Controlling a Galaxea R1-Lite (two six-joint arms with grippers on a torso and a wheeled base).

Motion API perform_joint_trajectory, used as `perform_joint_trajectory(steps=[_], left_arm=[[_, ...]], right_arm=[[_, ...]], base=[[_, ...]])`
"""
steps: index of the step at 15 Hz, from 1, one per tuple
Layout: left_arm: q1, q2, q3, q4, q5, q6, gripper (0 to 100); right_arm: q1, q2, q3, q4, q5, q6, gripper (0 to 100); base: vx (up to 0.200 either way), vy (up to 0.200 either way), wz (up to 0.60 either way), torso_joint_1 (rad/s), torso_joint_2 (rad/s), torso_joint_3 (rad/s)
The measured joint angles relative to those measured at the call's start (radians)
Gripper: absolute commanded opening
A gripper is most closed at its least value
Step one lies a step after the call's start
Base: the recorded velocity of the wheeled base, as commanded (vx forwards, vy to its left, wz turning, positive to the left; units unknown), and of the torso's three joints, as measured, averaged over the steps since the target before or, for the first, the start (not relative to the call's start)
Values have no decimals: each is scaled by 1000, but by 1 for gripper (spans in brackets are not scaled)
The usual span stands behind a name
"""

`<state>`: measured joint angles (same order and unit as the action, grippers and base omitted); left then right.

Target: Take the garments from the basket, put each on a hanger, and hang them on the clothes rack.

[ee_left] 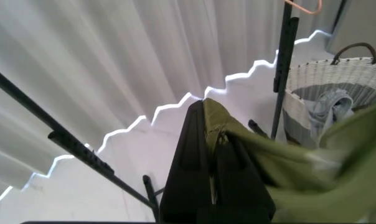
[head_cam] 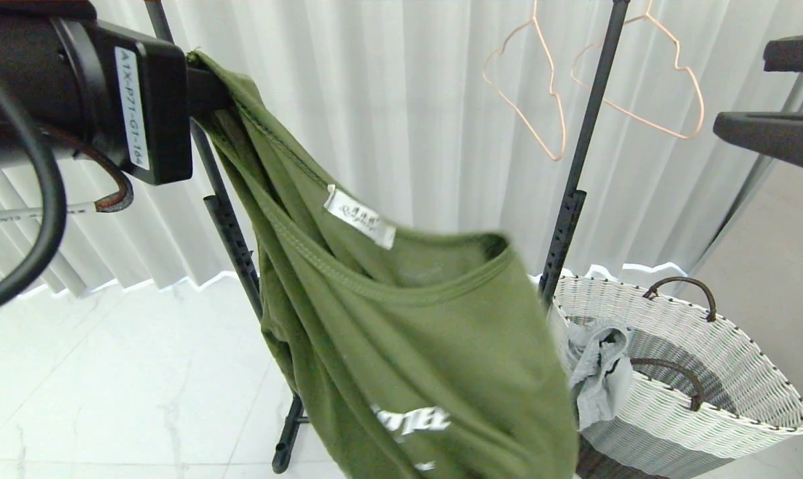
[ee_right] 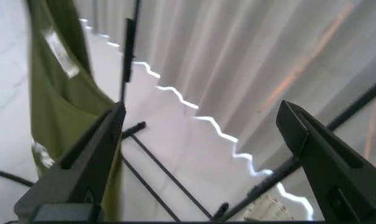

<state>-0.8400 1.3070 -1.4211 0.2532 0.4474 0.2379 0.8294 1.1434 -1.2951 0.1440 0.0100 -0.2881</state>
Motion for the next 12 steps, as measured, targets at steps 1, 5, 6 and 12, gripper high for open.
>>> perform_joint_trajectory(steps=[1,5,6,12], left_arm=[[4,0,2,0,0,0,0],[20,-10,10,0,1,1,0],[20,-16,15,0,1,1,0],[28,-49,59,0,1,1,0]], right_arm=[[1,-3,0,0,21,0,100],[-80,-10,17,37,-147,-5,100],[-104,-9,26,57,-222,-10,100],[-225,4,116,103,-489,-54,100]], base=[[0,0,0,0,0,0],[0,0,0,0,0,0],[0,0,0,0,0,0],[0,0,0,0,0,0]])
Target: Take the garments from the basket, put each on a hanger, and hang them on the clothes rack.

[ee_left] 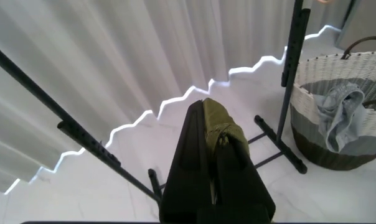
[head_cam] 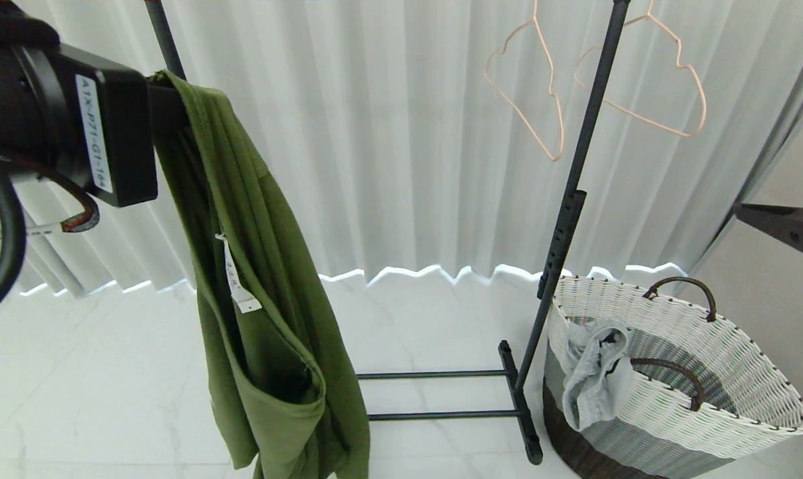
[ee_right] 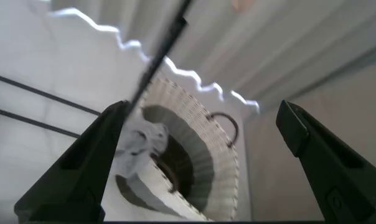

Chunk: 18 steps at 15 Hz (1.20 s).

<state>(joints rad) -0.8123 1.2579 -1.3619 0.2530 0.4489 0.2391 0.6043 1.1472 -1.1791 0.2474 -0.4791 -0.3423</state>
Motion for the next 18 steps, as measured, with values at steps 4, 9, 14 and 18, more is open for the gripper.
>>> perform_joint_trajectory(steps=[4,9,14,18], left_arm=[[55,-23,39,0,0,13,0],[96,-55,54,0,-2,25,0],[102,-81,70,0,-4,41,0],[90,-98,107,0,-7,81,0]], right_arm=[[-157,-1,27,0,16,16,100],[-190,-15,46,5,113,91,100],[-208,-16,49,7,119,94,100],[-243,-15,49,7,126,95,100]], base=[[0,0,0,0,0,0],[0,0,0,0,0,0],[0,0,0,0,0,0],[0,0,0,67,-259,-185]])
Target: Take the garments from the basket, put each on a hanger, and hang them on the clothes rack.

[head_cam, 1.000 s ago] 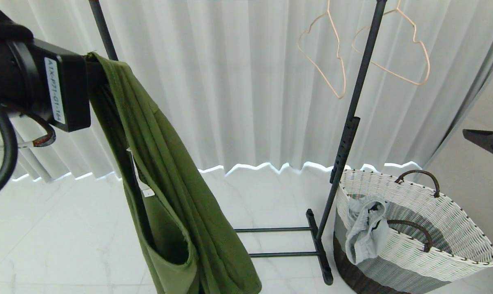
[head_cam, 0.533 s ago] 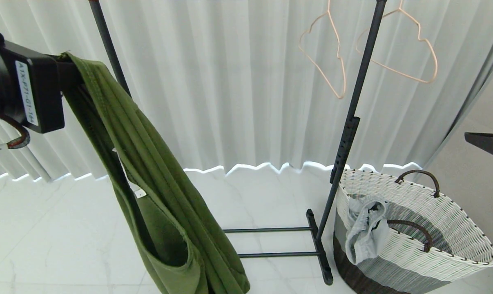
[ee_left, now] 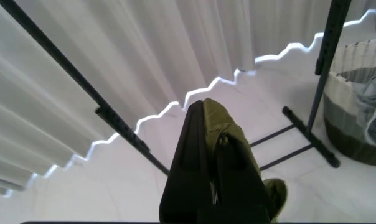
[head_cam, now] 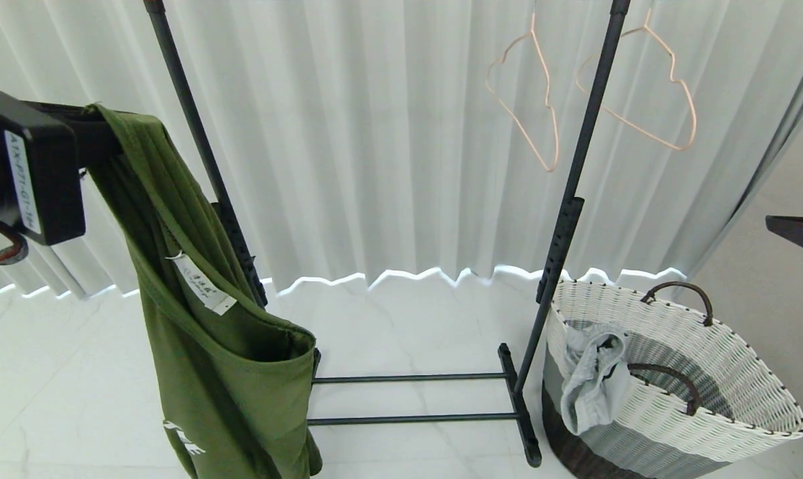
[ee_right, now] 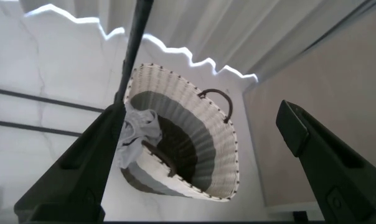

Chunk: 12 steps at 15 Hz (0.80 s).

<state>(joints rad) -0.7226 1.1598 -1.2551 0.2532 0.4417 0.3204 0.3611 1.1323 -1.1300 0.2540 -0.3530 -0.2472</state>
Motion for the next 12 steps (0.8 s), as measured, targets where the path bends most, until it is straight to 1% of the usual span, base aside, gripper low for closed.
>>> perform_joint_trajectory(steps=[4,7,12], left_arm=[[-9,-20,18,-2,-8,17,0],[-12,-26,22,-2,-45,17,0],[-13,-41,37,-1,-47,18,0]], right_arm=[[-19,2,0,-4,0,25,100],[-40,1,-4,-7,-1,29,100],[-68,-1,-4,-7,-1,29,100]], base=[[0,0,0,143,-438,-299],[0,0,0,165,-461,-300],[0,0,0,191,-490,-304]])
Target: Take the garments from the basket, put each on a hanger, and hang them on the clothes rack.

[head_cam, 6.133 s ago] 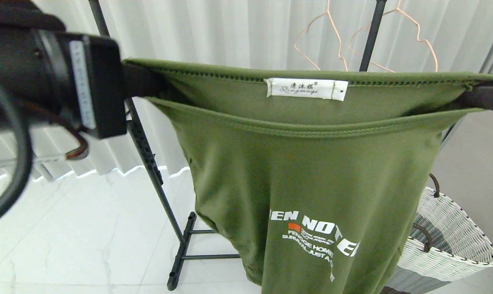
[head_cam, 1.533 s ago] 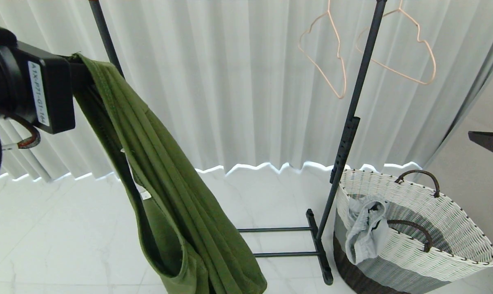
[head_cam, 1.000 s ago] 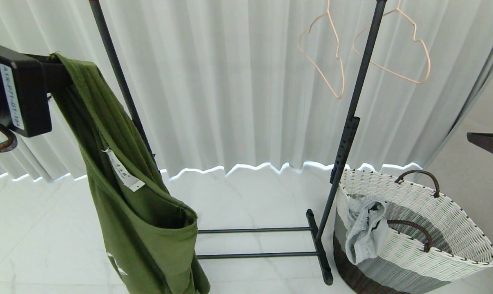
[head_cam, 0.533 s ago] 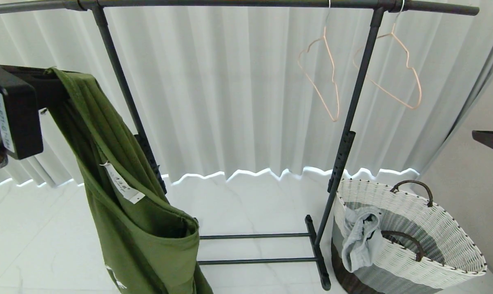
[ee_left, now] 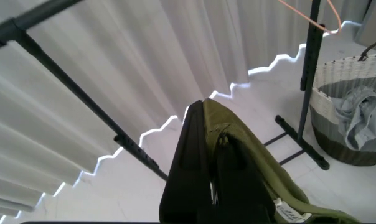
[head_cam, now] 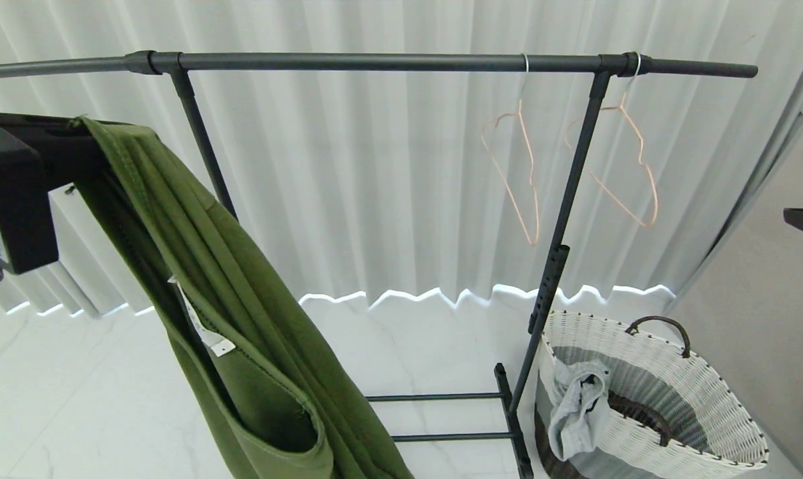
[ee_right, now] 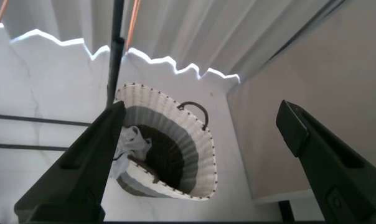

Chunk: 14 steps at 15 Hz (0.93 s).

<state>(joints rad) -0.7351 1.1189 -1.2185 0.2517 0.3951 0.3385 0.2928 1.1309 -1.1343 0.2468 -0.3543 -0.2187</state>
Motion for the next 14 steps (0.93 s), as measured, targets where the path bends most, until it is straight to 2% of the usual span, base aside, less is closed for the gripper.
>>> perform_joint_trajectory(steps=[9,14], left_arm=[[0,-15,11,-41,1,35,0],[2,-17,25,-40,2,80,0]], right_arm=[[-26,0,19,0,-2,-6,100],[-26,0,27,1,-1,-7,100]], base=[[0,0,0,223,-522,-294],[0,0,0,45,-96,-53]])
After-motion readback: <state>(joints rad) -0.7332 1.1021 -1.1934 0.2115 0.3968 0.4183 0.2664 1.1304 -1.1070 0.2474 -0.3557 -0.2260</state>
